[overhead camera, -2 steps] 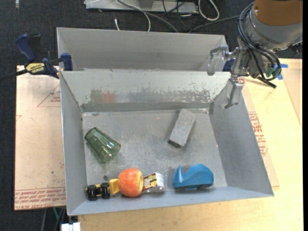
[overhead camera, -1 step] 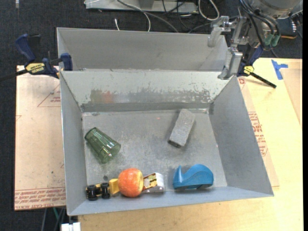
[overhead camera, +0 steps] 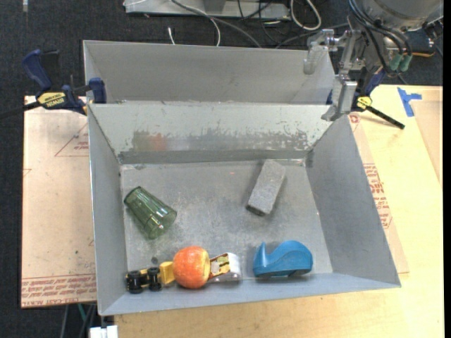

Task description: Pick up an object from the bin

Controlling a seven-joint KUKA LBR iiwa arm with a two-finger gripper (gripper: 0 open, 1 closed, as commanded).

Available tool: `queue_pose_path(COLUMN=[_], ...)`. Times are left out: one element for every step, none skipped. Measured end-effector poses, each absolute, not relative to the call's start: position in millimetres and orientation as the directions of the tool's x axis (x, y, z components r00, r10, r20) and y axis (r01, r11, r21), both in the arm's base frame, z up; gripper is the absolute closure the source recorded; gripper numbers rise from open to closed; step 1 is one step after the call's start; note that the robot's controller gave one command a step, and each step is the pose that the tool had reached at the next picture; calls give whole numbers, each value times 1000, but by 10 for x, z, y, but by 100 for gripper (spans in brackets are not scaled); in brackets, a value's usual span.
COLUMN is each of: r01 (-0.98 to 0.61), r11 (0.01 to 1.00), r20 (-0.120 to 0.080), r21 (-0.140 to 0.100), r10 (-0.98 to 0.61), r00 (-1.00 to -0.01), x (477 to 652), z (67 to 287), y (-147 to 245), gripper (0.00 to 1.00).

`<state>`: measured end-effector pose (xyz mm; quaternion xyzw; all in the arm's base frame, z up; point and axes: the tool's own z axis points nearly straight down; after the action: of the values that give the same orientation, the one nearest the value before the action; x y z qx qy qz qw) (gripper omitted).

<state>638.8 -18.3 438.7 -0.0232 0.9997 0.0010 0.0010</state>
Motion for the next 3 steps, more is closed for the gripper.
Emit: queue_pose_path(r01=[-101, -74, -33], r11=[995, 997, 999], r20=[-19, -3, -28], r21=[2, 0, 3], r10=[-101, -74, -33], r00=[-995, -997, -999], x=[6562, 5815, 6499], z=[4615, 4237, 4598], y=[86, -498, -897], gripper=[0, 0, 0])
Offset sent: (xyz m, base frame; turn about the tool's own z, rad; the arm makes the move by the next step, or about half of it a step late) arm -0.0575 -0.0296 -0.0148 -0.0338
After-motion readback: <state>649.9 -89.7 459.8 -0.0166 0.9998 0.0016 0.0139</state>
